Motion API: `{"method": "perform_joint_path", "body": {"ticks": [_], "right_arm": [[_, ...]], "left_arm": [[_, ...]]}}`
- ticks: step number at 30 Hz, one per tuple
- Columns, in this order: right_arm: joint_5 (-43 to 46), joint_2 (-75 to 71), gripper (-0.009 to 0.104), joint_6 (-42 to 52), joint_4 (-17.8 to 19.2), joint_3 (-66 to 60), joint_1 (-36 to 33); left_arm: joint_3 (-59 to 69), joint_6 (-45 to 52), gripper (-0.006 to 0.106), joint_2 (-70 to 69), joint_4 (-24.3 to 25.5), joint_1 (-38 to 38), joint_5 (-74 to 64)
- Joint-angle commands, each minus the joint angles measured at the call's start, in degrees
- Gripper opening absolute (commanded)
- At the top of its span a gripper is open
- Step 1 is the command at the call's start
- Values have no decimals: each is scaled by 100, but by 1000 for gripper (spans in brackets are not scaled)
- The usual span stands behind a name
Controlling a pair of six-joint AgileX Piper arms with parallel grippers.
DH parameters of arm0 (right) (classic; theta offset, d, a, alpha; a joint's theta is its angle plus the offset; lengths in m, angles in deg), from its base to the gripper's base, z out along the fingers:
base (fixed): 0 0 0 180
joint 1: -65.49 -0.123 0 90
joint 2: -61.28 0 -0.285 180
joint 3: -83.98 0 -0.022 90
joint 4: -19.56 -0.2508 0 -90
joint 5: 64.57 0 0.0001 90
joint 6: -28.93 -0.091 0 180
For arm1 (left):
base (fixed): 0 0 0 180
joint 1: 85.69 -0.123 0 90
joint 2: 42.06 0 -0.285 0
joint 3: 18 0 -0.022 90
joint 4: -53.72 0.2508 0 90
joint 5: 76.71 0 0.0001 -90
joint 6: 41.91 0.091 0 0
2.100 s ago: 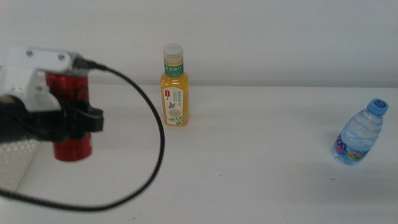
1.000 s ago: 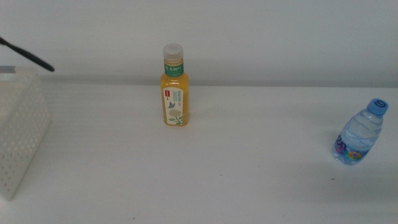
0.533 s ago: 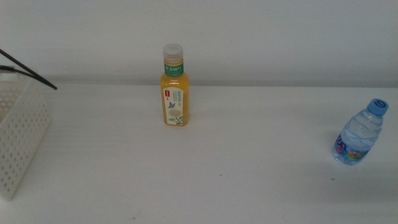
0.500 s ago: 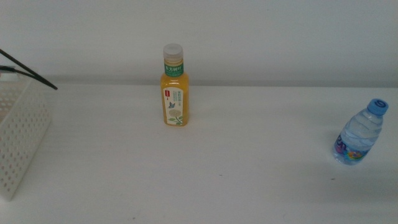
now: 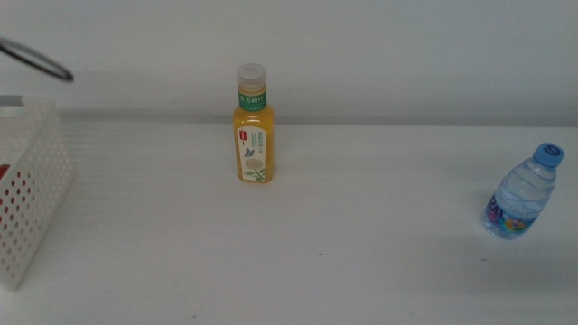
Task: Use arms to grab the bottles and put them into the dustbin to the left of the table.
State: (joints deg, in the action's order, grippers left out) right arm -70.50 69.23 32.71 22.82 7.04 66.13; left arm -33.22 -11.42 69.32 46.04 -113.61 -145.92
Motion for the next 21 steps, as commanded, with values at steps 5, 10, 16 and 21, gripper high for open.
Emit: {"method": "perform_joint_path", "body": {"ticks": [5, 10, 16, 21], "right_arm": [[71, -220, 93, 10, 34, -243, 40], [71, -220, 93, 10, 34, -243, 40], [71, -220, 93, 10, 34, -243, 40], [71, -220, 93, 10, 34, -243, 40]], "left_arm": [[-1, -36, 94, -1370, -1299, 304, -611], [605, -36, 94, -2491, -1183, 1206, -540], [2342, -80, 94, -3985, -1222, 2703, 1166], [3998, -225, 94, -4869, -1247, 4092, 3808]]}}
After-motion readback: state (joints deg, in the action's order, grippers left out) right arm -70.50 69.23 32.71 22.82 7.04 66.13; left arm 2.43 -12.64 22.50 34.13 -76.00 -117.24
